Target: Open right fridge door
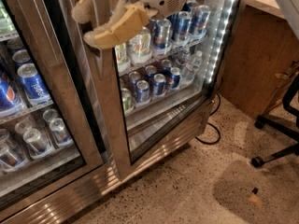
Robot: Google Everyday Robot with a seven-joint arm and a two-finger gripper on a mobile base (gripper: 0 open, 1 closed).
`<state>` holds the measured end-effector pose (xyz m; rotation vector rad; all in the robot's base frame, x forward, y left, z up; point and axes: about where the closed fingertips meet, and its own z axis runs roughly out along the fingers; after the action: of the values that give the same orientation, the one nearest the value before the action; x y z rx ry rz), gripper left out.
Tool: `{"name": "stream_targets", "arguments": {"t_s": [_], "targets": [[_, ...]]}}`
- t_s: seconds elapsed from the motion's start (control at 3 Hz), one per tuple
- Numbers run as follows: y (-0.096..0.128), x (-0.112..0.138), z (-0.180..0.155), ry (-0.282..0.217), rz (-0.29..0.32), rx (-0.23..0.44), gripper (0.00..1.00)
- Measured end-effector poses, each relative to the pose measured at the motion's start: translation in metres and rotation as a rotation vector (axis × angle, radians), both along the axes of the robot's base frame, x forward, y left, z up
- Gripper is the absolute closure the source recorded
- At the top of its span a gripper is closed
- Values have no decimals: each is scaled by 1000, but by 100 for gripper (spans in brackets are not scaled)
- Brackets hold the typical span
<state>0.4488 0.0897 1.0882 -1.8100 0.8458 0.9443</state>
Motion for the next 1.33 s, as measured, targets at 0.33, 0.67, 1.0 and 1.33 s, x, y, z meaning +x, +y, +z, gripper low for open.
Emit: {"name": "stream_targets", "arguments": {"t_s": [0.33,0.67,1.0,1.33], "targets": [[0,0,0,0,0,0,0],[0,-1,1,0,-1,-1,0],[-1,-20,10,2,-36,-26,0],[-2,-32,15,7,-52,-53,0]]}}
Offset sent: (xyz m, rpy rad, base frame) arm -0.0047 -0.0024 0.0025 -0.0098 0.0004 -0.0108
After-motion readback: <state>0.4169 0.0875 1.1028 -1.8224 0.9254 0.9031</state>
